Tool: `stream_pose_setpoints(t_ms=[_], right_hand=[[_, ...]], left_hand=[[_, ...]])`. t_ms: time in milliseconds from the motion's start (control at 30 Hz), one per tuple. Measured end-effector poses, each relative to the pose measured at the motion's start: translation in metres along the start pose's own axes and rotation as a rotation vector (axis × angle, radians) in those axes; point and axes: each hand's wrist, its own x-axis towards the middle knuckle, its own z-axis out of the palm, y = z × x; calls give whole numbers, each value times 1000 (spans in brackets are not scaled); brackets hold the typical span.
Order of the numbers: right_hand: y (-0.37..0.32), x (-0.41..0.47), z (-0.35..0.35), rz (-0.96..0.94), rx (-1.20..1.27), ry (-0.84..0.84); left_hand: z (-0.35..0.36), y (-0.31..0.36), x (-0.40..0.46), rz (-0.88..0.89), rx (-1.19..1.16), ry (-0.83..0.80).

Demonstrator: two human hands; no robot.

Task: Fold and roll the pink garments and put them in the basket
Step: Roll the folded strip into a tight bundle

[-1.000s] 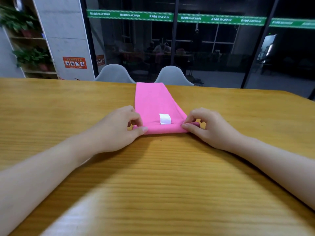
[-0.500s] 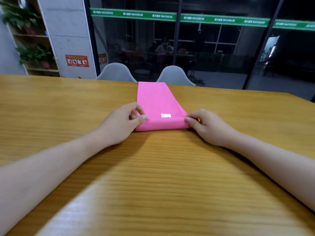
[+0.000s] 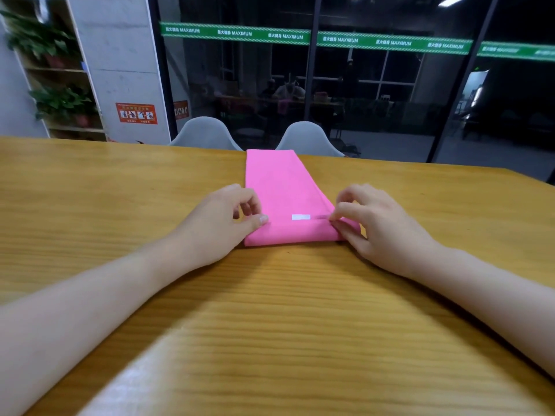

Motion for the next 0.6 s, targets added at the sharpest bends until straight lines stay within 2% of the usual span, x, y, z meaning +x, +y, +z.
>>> stream_pose_setpoints(t_ms=[167, 233, 433, 600], right_hand=[[-5, -5, -4, 4, -25, -94], [-6, -4, -3, 26, -14, -107], [2, 3, 7, 97, 124, -73], [3, 15, 15, 197, 249, -131]], left_hand=[[-17, 8, -10, 240, 349, -11], [-23, 13, -15, 244, 455, -58], [-14, 12, -12, 105, 343, -106], [-4, 4, -7, 14, 238, -135]])
